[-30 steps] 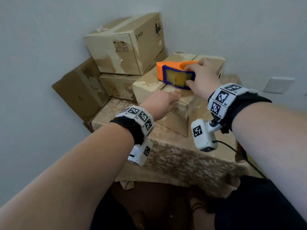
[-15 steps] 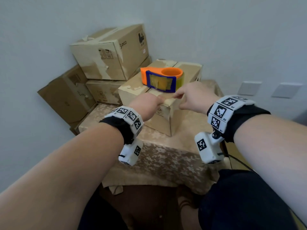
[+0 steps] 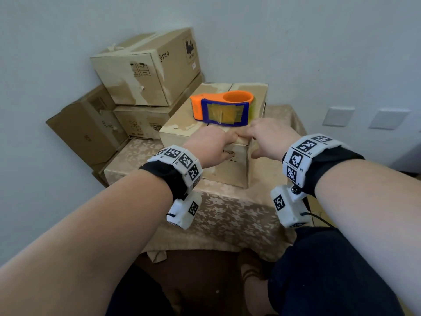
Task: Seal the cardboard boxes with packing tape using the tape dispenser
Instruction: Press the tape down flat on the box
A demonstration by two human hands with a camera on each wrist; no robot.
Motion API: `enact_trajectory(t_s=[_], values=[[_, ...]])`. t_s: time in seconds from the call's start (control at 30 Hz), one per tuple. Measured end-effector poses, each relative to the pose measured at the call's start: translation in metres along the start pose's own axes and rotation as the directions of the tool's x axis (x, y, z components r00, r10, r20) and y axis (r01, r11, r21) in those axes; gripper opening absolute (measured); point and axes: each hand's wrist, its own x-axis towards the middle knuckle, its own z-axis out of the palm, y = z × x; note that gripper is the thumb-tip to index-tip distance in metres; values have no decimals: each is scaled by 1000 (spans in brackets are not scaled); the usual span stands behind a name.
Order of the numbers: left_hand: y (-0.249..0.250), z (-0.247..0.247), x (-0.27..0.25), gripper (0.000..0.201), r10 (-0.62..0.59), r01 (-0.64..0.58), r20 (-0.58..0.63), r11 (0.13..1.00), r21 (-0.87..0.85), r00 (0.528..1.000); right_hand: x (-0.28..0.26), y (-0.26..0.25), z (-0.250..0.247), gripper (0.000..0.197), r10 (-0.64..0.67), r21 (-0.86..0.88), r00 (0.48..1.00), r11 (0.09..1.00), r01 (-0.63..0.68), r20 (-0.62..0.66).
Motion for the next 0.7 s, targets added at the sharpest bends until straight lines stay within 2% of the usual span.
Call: enact_trajectory(t_s=[0.13,0.4,0.7], values=[[-1,3,0,45,-5,6,-21,1000,19,1000,2,-2,5,59,9,-15,999,1000,-10,-39],[-2,9,1,46,-27,28,-64,999,17,998,3,-3,14,66,2,-2,997,1000,-3,-81],[-1,10,1,43,-41,43,-88,999,15,995,6,0,27,69,19,102,990,995,-4,-140]])
